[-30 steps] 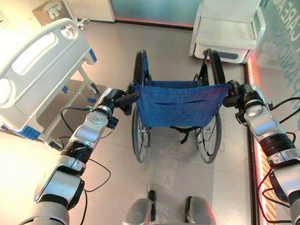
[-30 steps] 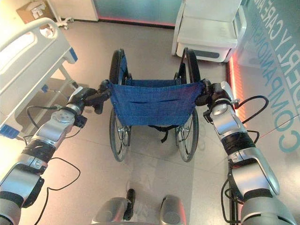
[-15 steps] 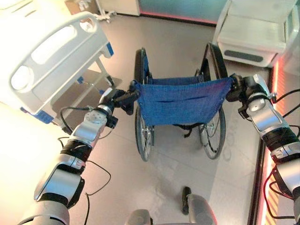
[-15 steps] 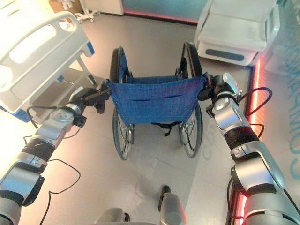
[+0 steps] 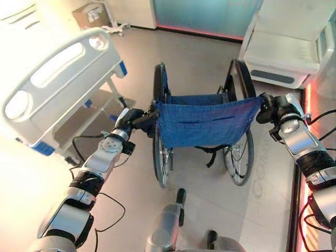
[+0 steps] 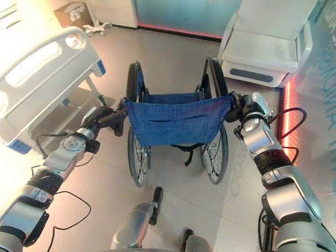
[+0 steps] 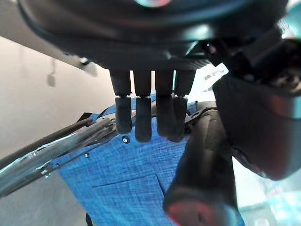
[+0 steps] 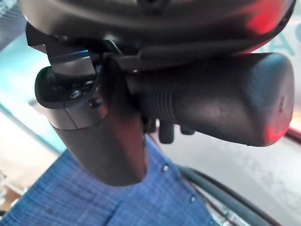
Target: Push the wheelchair next to the bed
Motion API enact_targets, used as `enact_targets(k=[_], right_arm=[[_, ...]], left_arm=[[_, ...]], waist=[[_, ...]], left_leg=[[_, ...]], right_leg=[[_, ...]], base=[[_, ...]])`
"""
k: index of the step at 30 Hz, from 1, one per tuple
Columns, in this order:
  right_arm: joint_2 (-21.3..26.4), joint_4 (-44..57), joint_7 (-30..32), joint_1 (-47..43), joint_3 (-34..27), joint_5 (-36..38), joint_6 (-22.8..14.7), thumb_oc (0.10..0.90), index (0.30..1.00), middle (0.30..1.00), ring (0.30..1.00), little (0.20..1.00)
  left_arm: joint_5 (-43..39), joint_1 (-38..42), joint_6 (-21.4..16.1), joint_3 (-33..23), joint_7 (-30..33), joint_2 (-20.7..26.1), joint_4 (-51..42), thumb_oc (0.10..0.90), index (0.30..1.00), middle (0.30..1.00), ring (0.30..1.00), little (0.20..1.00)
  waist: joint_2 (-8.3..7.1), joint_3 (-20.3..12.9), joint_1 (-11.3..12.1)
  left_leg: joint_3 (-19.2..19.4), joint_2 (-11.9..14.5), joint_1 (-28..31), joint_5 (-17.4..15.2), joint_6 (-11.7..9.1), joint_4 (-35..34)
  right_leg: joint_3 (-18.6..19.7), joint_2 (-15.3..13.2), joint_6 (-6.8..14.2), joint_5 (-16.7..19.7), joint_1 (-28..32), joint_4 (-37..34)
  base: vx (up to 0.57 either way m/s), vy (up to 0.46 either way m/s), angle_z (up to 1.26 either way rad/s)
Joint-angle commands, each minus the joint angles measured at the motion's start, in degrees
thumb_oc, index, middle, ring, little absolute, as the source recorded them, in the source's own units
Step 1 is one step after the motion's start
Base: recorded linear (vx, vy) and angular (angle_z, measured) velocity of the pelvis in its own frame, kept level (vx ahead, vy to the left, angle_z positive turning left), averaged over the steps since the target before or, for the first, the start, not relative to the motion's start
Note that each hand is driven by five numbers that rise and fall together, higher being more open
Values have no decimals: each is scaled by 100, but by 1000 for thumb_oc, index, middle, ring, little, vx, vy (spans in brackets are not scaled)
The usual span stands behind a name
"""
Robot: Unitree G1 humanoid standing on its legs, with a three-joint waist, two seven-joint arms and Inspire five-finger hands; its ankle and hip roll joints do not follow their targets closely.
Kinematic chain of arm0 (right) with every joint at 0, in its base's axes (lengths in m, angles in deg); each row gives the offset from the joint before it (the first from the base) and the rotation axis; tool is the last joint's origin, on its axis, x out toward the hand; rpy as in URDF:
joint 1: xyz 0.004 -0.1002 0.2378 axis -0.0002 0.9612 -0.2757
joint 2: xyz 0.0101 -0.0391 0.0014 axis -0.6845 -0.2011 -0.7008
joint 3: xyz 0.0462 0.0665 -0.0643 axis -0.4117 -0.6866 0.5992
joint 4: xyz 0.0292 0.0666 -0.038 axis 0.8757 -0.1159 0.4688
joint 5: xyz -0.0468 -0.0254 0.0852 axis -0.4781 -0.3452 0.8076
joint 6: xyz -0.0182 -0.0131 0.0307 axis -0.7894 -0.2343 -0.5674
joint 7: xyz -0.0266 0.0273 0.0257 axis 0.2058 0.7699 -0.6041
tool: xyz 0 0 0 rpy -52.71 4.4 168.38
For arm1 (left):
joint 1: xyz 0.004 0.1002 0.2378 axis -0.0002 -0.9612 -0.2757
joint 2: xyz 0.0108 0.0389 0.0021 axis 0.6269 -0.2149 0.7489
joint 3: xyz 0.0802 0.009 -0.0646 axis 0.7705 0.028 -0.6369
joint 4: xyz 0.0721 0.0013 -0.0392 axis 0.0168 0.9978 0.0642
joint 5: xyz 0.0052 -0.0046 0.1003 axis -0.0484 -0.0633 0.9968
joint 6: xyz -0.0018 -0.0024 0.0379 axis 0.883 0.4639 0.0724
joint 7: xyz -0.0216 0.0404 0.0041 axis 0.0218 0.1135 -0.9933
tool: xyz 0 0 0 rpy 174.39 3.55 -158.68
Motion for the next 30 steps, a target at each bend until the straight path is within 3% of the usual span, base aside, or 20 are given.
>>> enact_targets(k=[1, 3, 5, 8, 10, 13, 15, 17, 19, 21, 24, 26, 29, 30], right_arm=[[-617, 582, -454, 203, 216, -34, -1048, 400, 300, 300, 300, 300], [-698, 604, -346, 219, 152, -126, -1194, 400, 300, 300, 300, 300], [-691, 599, -272, 199, 109, -123, -1292, 400, 300, 300, 300, 300], [-637, 499, -259, 211, 56, -167, -1383, 400, 300, 300, 300, 300], [-642, 365, -233, 155, 110, -134, -1378, 400, 300, 300, 300, 300], [-634, 217, -277, -122, 237, -58, -1317, 400, 300, 300, 300, 300], [-621, 125, -211, -376, 318, -40, -1357, 400, 300, 300, 300, 300], [-571, 112, -189, -563, 333, -54, -1292, 400, 300, 300, 300, 300], [-529, 102, -252, -715, 348, -48, -1175, 400, 300, 300, 300, 300], [-510, 75, -351, -1024, 411, 63, -880, 400, 300, 300, 300, 300], [-459, -22, -418, -1187, 456, 326, -614, 400, 300, 300, 300, 300], [-459, 103, -529, -975, 403, 337, -383, 400, 300, 300, 300, 300], [-489, 406, -693, -538, 366, 316, -234, 400, 300, 300, 300, 300], [-489, 484, -740, -324, 347, 220, -293, 400, 300, 300, 300, 300]], left_arm=[[429, -222, 108, -309, 109, -26, 44, 400, 300, 300, 300, 300], [582, -244, 183, -377, 60, 47, -101, 400, 300, 300, 300, 300], [596, -262, 167, -346, 101, 90, -175, 400, 300, 300, 300, 300], [647, -331, 139, -286, 107, 127, -258, 400, 300, 300, 300, 300], [744, -365, 97, -266, 117, 105, -239, 400, 300, 300, 300, 300], [722, -277, -42, -222, 196, 96, -107, 400, 300, 300, 300, 300], [618, -65, -185, -178, 239, 157, -9, 400, 300, 300, 300, 300], [499, 179, -225, -99, 181, 215, 39, 400, 300, 300, 300, 300], [453, 327, -199, -37, 134, 191, 75, 400, 300, 300, 300, 300], [434, 530, -123, 39, 133, 150, 116, 400, 300, 300, 300, 300], [481, 630, -133, 35, 80, 133, 202, 400, 300, 300, 300, 300], [221, 530, -85, 31, 66, 107, 249, 400, 300, 300, 300, 300], [166, 352, -26, -23, 247, 0, 318, 400, 300, 300, 300, 300], [129, 340, -37, 3, 342, -62, 392, 400, 300, 300, 300, 300]], waist=[[-566, -323, 19], [-688, -438, 206], [-728, -517, 281], [-807, -628, 309], [-838, -656, 280], [-700, -479, -4], [-680, -126, -326], [-780, 60, -515], [-782, 105, -603], [-837, 132, -652], [-915, 90, -689], [-886, -51, -784], [-858, -285, -979], [-799, -450, -1147]], left_leg=[[191, -319, -323, 459, 523, -94], [208, -448, -293, 415, 636, -129], [208, -510, -276, 400, 692, -188], [130, -673, -228, 289, 820, -194], [82, -745, -163, 245, 838, -177], [-107, -714, 313, 103, 792, -248], [-312, -841, 547, -132, 863, -236], [-471, -1040, 621, -425, 931, -93], [-628, -1099, 701, -585, 951, -6], [-684, -1125, 621, -891, 967, 362], [-639, -1028, 562, -1192, 936, 745], [-719, -750, 895, -1334, 801, 758], [-612, -175, 1606, -934, 508, 591], [-508, 196, 1990, -522, 353, 494]], right_leg=[[-696, -276, 237, -16, 526, 885], [-828, -513, 438, 358, 674, 1068], [-890, -639, 485, 697, 648, 1317], [-787, -582, 513, 1064, 494, 1569], [-730, -497, 480, 1094, 319, 1218], [-720, -496, 412, 1112, -776, 576], [-479, -655, 513, 1892, -2005, 246], [-285, -801, 688, 2406, -2391, -522], [-171, -791, 740, 2468, -2432, -1012], [-81, -805, 727, 2448, -2501, -817], [-124, -792, 696, 2243, -2503, -372], [-92, -676, 621, 1925, -2499, 220], [-331, -603, 493, 1751, -2256, 214], [-433, -499, 397, 1656, -2179, 158]], base=[[589, 244, -18], [445, 221, -14], [311, 164, -48], [355, 111, -27], [374, -13, 16], [318, -84, -11], [239, -163, -16], [410, -234, 56], [450, -220, 127], [378, -289, 130], [395, -301, 72], [590, -275, 43], [573, -211, 65], [474, -156, 19]])
